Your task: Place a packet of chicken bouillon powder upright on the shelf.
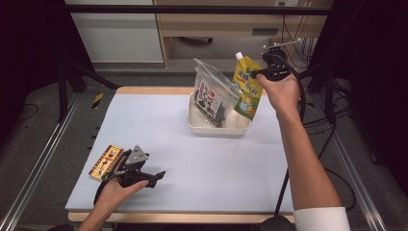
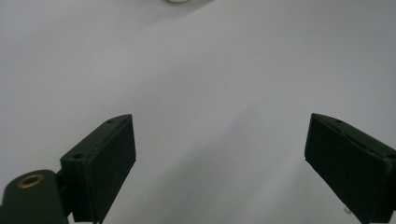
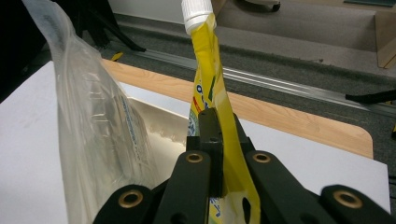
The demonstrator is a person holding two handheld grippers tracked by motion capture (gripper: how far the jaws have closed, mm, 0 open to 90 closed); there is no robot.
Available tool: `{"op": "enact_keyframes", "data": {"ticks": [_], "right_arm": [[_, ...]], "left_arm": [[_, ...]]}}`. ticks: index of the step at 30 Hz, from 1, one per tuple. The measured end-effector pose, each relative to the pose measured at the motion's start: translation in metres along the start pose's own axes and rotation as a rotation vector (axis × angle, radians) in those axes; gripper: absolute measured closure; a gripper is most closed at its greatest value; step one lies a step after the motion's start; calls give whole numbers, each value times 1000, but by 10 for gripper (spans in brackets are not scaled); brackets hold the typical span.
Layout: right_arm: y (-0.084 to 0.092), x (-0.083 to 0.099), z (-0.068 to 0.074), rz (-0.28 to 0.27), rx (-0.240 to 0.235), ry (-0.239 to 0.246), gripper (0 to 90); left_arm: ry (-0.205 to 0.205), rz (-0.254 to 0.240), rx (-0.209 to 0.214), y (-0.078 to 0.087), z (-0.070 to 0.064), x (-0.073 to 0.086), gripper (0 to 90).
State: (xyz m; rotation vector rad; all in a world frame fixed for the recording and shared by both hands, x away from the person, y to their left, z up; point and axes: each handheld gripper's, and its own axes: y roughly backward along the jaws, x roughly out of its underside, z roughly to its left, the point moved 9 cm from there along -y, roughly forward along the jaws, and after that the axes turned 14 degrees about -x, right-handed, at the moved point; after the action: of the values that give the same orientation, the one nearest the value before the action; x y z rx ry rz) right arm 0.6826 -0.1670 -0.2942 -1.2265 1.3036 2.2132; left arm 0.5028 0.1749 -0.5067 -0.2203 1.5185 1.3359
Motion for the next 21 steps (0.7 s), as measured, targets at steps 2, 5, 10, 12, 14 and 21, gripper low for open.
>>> {"op": "enact_keyframes", "data": {"ticks": [2, 5, 10, 12, 14, 21], "right_arm": [[-2, 1, -1, -2, -2, -16, 900], [-5, 3, -2, 8, 7, -19, 900], [-12, 6, -7, 20, 19, -31, 900], [-14, 7, -8, 24, 24, -36, 900], [-16, 8, -9, 28, 27, -42, 900], [-19, 7, -9, 38, 30, -51, 900]], "left_arm": [[-1, 1, 2, 0, 0, 0, 85], [-1, 2, 3, 0, -1, 0, 86], [-1, 2, 4, -1, -1, 0, 85], [0, 3, 4, 0, -1, 0, 86], [0, 3, 4, -1, -1, 0, 85], [-4, 5, 3, -2, -1, 1, 85]]}}
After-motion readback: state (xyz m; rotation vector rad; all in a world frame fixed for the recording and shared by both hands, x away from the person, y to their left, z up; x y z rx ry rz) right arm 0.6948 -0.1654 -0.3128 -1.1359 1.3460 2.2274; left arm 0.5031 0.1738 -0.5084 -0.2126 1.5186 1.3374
